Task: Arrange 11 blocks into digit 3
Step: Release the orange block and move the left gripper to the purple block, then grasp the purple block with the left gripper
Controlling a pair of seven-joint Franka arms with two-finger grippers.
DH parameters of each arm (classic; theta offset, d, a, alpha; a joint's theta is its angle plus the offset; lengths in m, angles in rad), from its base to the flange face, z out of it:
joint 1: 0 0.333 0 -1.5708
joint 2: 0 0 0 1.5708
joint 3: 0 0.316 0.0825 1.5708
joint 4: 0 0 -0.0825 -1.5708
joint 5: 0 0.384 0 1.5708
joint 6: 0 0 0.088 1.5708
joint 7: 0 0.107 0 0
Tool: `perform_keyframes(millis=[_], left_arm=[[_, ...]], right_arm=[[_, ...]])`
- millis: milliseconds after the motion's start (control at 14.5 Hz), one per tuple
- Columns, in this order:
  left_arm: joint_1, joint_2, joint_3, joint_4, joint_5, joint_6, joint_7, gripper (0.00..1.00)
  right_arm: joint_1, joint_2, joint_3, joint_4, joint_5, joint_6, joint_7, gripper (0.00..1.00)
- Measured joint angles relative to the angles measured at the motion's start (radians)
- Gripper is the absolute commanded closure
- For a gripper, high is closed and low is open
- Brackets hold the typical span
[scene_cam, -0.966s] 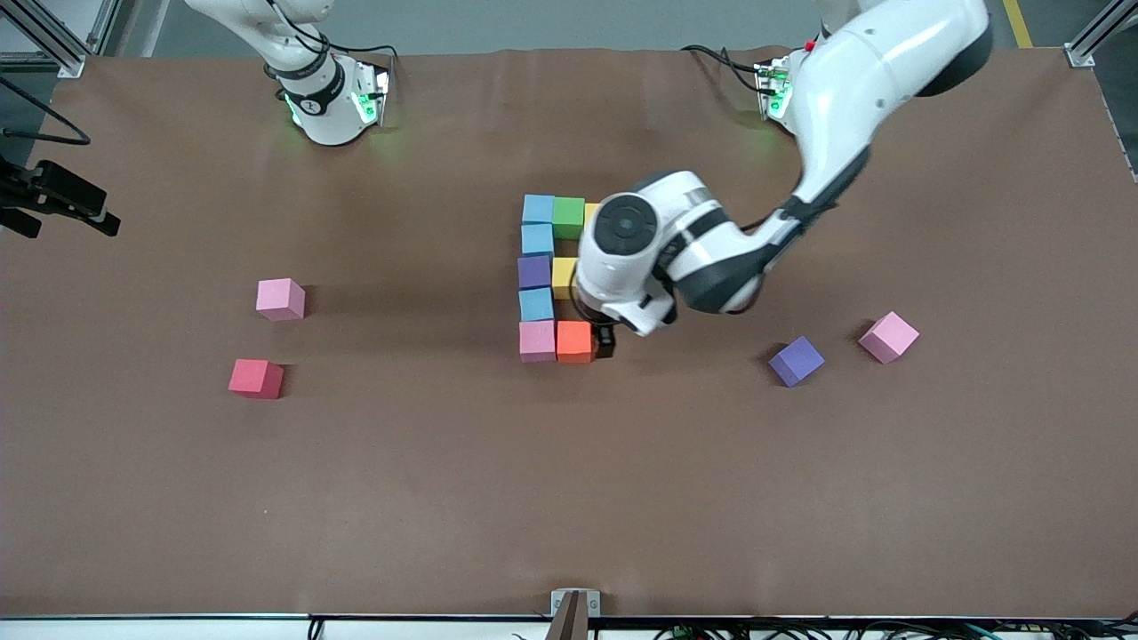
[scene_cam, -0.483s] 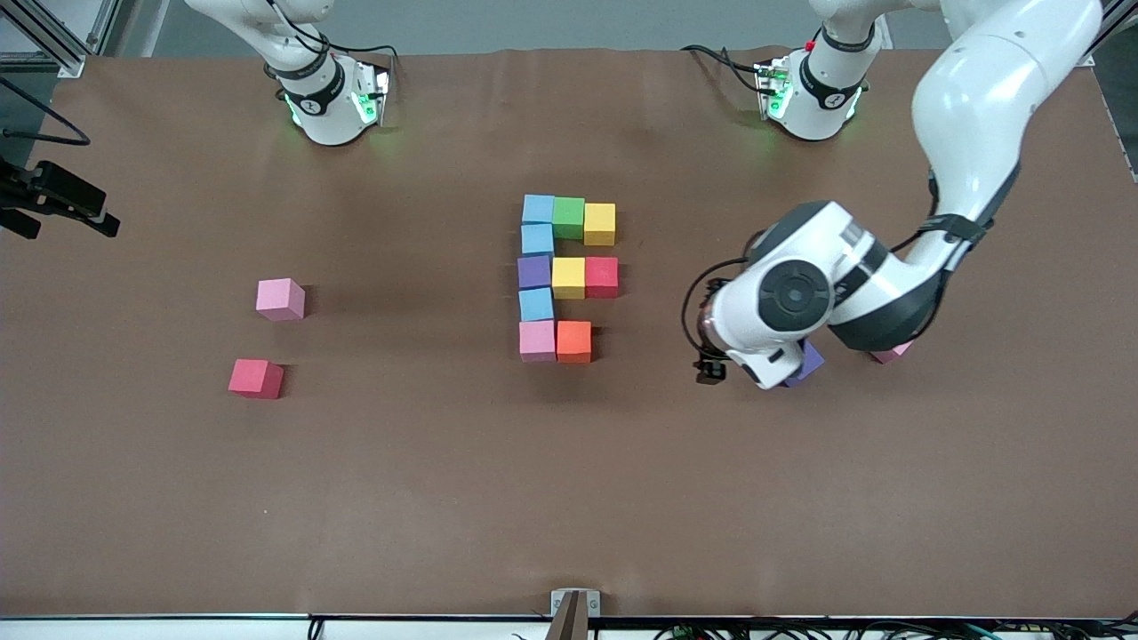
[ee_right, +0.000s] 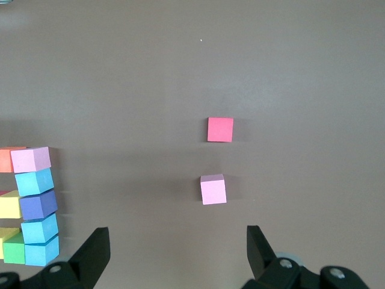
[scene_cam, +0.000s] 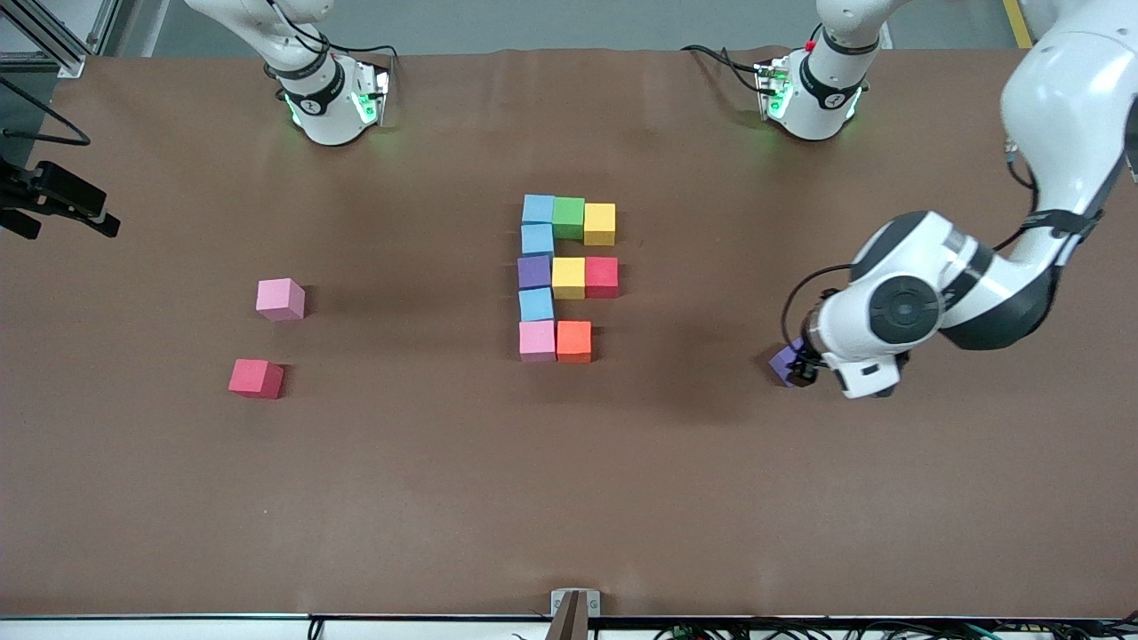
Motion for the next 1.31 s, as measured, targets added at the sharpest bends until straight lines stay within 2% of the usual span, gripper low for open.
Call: perform_keyframes(millis=[207, 414, 759, 1103, 1310], left_arm=[[0.127, 0.000, -0.014, -0.105, 0.018, 0.099, 0.164, 0.01], [0.169, 0.000, -0.009, -0.144, 0.019, 0.181, 0.312, 0.01], [0.153, 0.016, 0.038, -0.161, 0.019, 0.299, 0.423, 0.01], [0.037, 0.026, 0.139, -0.165, 0.019, 0.358, 0.424, 0.01], [0.020, 0.028, 0.164, -0.165, 0.038, 0.363, 0.424, 0.01]], right_arm=[[0.000, 0.000, 0.003, 0.000, 0.000, 0.000, 0.000, 0.00], [0.000, 0.000, 0.003, 0.000, 0.000, 0.000, 0.000, 0.00], [0.000, 0.000, 0.002, 0.000, 0.000, 0.000, 0.000, 0.00], [0.000, 0.000, 0.002, 0.000, -0.001, 0.000, 0.000, 0.00], [0.000, 0.000, 0.002, 0.000, -0.001, 0.000, 0.000, 0.00]])
